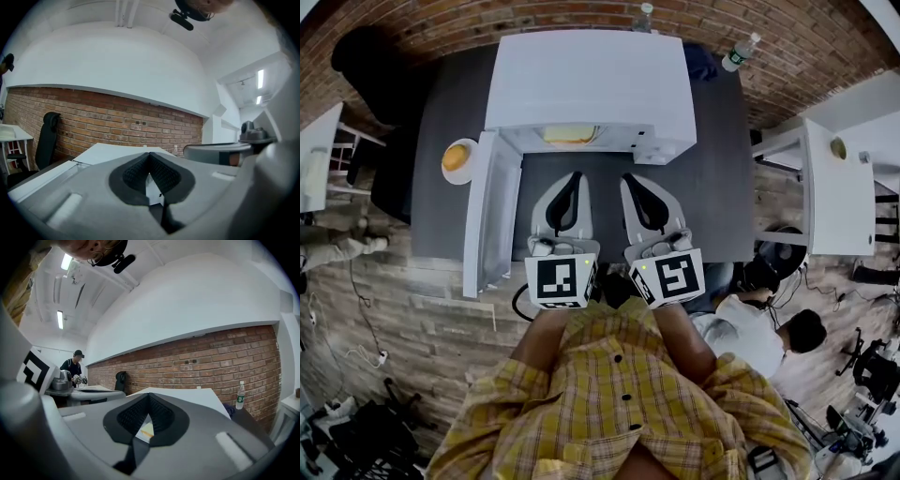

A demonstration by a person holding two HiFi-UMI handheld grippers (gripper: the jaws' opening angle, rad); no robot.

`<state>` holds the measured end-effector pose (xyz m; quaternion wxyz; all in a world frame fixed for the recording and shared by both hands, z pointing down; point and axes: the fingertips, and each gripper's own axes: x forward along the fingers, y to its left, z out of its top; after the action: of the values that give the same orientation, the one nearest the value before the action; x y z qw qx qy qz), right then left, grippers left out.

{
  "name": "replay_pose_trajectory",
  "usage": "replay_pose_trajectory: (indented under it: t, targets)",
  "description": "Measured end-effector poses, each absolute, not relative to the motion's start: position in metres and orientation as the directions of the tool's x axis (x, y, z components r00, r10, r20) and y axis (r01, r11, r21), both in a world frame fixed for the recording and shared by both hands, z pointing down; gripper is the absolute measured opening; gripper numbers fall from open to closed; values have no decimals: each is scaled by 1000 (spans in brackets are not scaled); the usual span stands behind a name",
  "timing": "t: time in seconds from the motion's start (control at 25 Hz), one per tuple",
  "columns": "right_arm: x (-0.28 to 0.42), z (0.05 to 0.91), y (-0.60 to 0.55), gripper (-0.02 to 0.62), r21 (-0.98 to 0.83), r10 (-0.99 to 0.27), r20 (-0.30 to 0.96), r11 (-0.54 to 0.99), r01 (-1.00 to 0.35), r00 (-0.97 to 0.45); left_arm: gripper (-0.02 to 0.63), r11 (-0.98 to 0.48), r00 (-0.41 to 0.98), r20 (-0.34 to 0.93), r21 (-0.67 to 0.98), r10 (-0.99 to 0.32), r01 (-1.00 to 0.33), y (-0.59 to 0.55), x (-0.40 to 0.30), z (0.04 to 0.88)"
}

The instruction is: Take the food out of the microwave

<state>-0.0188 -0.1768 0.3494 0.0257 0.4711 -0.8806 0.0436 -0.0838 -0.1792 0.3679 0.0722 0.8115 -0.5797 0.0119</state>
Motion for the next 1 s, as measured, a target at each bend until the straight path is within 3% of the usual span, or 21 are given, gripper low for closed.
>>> replay_pose_trajectory:
  t: [0.52,1.0]
  targets:
    - [-5,383,-197,3,-83,-809,148,563,-822,-569,-1,-235,303,201,305,-932,-923,-225,-95,444]
    - [-9,404,-205,3,-102,-784,176,587,-803,-595,5,-104,298,269,559,-916,-823,-257,-106,526]
